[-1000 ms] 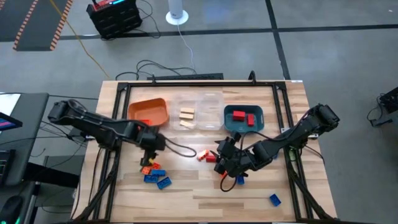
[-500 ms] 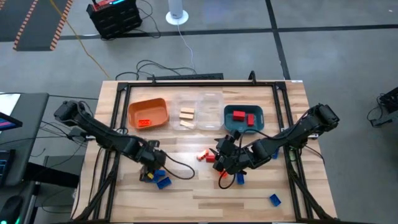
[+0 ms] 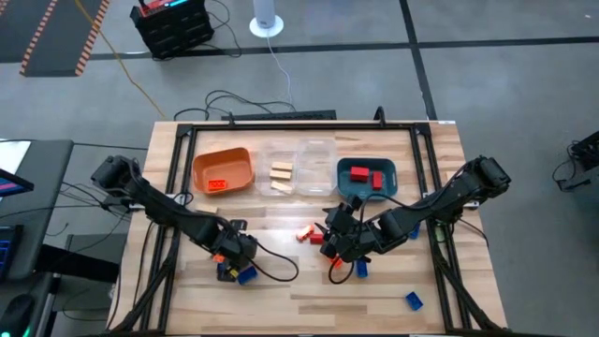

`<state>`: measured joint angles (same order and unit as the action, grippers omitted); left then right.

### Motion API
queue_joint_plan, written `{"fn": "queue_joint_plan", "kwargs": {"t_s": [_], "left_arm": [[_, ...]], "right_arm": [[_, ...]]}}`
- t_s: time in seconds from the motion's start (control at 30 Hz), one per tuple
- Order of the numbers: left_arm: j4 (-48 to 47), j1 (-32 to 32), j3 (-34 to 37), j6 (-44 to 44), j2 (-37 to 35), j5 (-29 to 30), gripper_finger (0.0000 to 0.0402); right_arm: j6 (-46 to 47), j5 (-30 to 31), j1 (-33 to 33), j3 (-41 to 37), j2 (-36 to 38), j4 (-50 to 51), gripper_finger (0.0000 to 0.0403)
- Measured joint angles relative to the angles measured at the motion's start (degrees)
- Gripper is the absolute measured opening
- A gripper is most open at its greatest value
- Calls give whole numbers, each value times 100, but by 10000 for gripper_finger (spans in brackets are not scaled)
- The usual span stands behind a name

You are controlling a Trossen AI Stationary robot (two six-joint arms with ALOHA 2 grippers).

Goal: Sort blocks
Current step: Put the blue game piece into the right transparent bin

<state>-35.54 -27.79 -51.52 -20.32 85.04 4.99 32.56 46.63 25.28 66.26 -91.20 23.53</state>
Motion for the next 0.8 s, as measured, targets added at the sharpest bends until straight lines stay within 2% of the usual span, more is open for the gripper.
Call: {"fn": "queue_joint_plan", "kwargs": {"t_s": [0.13, 0.47, 0.57, 0.73, 0.8], "left_arm": [[91, -101, -79, -39, 59, -43, 187], [37, -188, -132, 14, 920, 101, 183], [43, -188, -138, 196, 973, 177, 158], [43, -67, -138, 530, 824, 316, 80], [44, 38, -144, 679, 606, 409, 81]], "right_arm": [[0, 0, 0, 0, 0, -2, 244], [0, 0, 0, 0, 0, -4, 244], [0, -2, 0, 0, 0, -4, 244], [0, -4, 0, 0, 0, -1, 244], [0, -7, 0, 0, 0, 8, 244]]}}
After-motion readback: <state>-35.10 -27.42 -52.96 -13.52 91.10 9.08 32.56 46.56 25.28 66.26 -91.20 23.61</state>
